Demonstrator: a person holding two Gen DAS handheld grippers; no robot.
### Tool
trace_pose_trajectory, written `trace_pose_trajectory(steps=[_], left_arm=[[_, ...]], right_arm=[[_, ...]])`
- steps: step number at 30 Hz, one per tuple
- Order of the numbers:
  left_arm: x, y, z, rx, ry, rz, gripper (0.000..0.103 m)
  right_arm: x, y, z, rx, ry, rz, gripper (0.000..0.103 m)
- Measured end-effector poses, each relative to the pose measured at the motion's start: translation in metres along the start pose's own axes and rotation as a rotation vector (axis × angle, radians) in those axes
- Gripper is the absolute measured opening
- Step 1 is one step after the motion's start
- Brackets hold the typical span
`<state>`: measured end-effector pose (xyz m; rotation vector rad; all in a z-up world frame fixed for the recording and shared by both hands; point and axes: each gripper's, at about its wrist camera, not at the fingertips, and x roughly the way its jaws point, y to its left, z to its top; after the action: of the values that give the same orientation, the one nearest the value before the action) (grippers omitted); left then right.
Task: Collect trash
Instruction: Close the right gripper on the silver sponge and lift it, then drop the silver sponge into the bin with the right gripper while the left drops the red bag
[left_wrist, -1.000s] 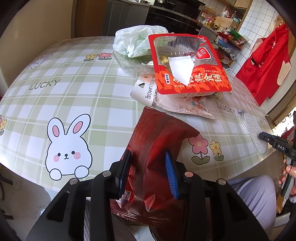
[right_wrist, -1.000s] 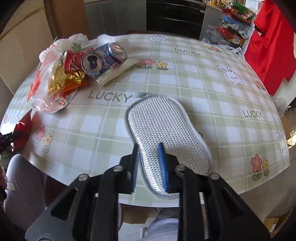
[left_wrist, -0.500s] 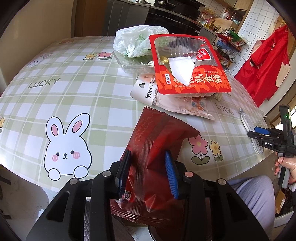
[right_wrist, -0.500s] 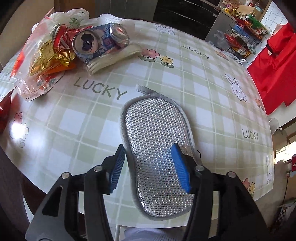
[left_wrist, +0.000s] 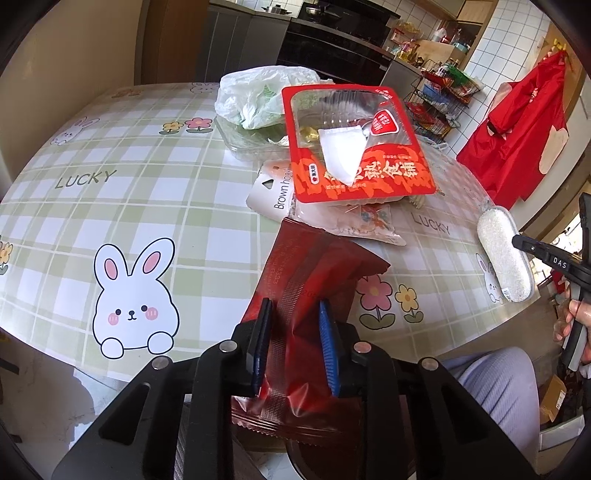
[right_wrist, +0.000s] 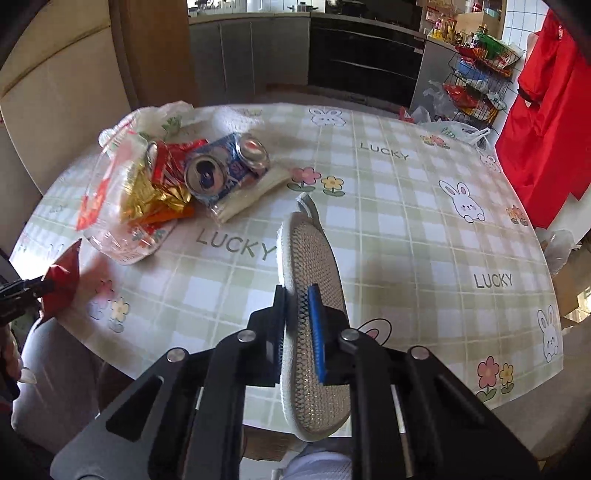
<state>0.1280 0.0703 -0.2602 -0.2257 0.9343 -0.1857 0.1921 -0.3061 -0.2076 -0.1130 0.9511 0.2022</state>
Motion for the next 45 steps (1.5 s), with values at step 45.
trace_pose_trajectory(steps=[45], left_arm=[[-0.107, -0.066, -0.040, 0.076, -0.128, -0.114, 0.025]], right_arm=[[-0.066, 0.099, -0.098, 0.114, -0.026, 0.492, 0.046]])
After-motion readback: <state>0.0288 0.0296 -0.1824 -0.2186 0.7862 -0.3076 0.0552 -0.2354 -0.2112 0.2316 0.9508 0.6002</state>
